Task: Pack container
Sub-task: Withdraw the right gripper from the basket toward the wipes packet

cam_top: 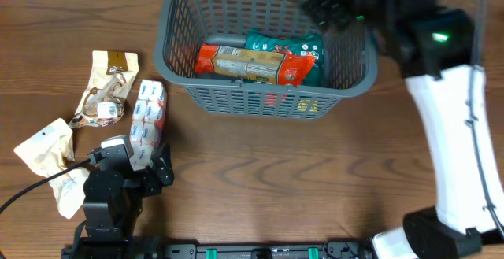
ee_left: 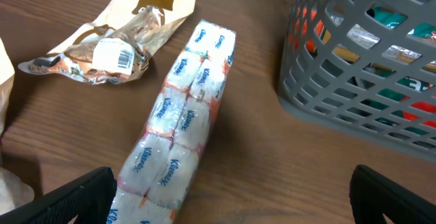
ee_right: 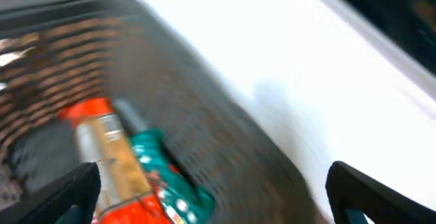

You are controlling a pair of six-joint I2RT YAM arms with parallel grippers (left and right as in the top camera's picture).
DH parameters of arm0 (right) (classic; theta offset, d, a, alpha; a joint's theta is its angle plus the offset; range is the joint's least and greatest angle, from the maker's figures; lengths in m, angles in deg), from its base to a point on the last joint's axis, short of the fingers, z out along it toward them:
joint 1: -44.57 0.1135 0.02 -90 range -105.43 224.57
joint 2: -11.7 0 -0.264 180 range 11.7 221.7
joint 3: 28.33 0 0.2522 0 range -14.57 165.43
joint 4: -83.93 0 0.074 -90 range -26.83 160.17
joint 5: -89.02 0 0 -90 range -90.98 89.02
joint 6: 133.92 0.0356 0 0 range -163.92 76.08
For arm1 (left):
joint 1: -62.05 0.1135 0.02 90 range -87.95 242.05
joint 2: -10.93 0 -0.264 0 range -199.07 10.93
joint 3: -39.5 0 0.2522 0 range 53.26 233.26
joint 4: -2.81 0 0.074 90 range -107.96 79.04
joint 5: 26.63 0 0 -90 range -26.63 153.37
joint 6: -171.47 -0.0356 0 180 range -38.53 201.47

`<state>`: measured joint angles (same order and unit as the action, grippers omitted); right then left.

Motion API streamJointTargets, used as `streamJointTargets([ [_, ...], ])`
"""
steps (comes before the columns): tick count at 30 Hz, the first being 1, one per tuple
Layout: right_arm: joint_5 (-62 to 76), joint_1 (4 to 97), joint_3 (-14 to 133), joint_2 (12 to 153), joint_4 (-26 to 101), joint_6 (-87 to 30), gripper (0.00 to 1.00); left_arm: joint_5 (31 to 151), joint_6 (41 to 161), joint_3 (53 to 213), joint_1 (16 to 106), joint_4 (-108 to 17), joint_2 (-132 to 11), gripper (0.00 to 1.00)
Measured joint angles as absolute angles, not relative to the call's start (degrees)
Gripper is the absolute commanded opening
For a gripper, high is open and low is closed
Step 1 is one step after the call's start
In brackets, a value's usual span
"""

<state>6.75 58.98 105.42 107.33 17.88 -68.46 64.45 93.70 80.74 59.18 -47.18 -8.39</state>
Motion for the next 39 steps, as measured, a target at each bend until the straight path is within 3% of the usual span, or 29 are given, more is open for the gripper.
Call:
streamJointTargets([
  [6, -0.46, 43.20, 105.53, 103.66, 8.59, -49.42, 0.88, 64.47, 93.70, 80.74, 59.18, -47.18, -8.41, 0.99],
  [14, -4.53, 17.69, 105.24, 104.01, -9.20, -33.62, 0.99, 64.47, 93.70, 80.74, 59.18, -47.21, -8.43, 0.99],
  [25, 1.79, 0.67, 104.04, 115.27, -14.03, -47.34, 0.99, 64.45, 93.70, 80.74, 59.18, -47.18, -8.43, 0.99],
  [39, 2.97, -2.00, 103.65, 134.89, -9.79, -53.97, 0.99, 64.45, 93.70, 80.74, 59.18, -47.18, -8.43, 0.99],
])
